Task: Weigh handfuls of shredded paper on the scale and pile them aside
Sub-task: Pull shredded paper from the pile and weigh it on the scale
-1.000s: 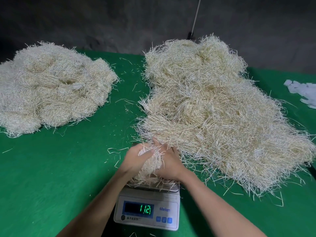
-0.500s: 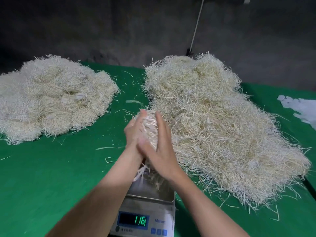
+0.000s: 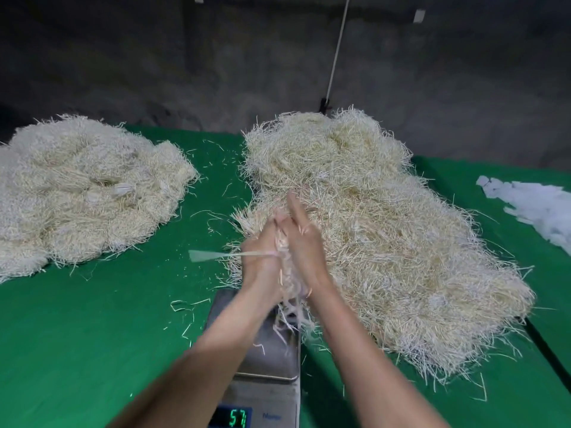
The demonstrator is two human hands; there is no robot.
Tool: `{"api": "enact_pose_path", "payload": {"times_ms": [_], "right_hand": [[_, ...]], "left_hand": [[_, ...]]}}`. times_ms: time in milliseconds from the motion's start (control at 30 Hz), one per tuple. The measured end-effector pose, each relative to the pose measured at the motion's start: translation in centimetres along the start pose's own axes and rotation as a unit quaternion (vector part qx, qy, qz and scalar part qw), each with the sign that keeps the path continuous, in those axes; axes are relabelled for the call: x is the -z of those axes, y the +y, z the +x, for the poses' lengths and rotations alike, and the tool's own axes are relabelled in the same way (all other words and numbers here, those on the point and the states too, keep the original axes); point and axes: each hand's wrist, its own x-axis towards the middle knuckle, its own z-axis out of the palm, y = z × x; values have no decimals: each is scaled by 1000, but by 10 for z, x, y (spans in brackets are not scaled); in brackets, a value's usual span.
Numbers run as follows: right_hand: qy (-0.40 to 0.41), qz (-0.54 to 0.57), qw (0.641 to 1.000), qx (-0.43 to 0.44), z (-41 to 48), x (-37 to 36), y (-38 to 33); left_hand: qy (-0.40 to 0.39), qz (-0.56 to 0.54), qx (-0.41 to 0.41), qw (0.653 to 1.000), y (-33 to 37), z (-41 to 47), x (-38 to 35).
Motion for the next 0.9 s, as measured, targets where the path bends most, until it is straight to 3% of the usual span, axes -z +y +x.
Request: {"api": "enact_pose_path", "payload": {"times_ms": [67, 133, 267, 300, 333, 400, 467, 533, 567, 600, 700, 800, 867, 900], "right_hand": [[-16, -21, 999, 29, -31, -18, 3], [10, -25, 999, 28, -34, -24, 13], [111, 56, 990, -70, 7, 8, 8], [135, 80, 983, -98, 12, 14, 6], [158, 91, 978, -103, 16, 20, 7], [191, 140, 964, -122, 21, 26, 4], [184, 226, 939, -181, 28, 30, -1], [195, 286, 918, -192, 34, 27, -1], [205, 264, 929, -160, 35, 24, 1], [219, 173, 954, -111, 34, 21, 4], [165, -89, 982, 3, 17, 9, 25], [54, -156, 985, 51, -13, -6, 46], [51, -177, 980, 69, -15, -7, 44], [86, -185, 976, 75, -8, -2, 40]], "left_hand": [[28, 19, -92, 995, 13, 12, 0], [27, 22, -114, 993, 13, 15, -3], [-89, 66, 21, 994, -8, 0, 1], [-93, 74, 6, 993, -12, -1, 3], [-78, 112, -59, 989, -14, -2, 5], [-9, 202, -161, 966, -19, 1, 11], [-37, 149, -72, 985, -24, 7, 13], [-167, -28, 86, 982, -28, 11, 12], [-194, -84, 107, 972, -26, 8, 7], [-197, -110, 95, 969, -25, 5, 2], [-84, -88, 25, 992, -14, 15, -11], [64, -37, 57, 996, 3, 43, -9], [91, -12, 60, 994, 0, 46, -7], [77, 32, 50, 995, -7, 39, -8]]}}
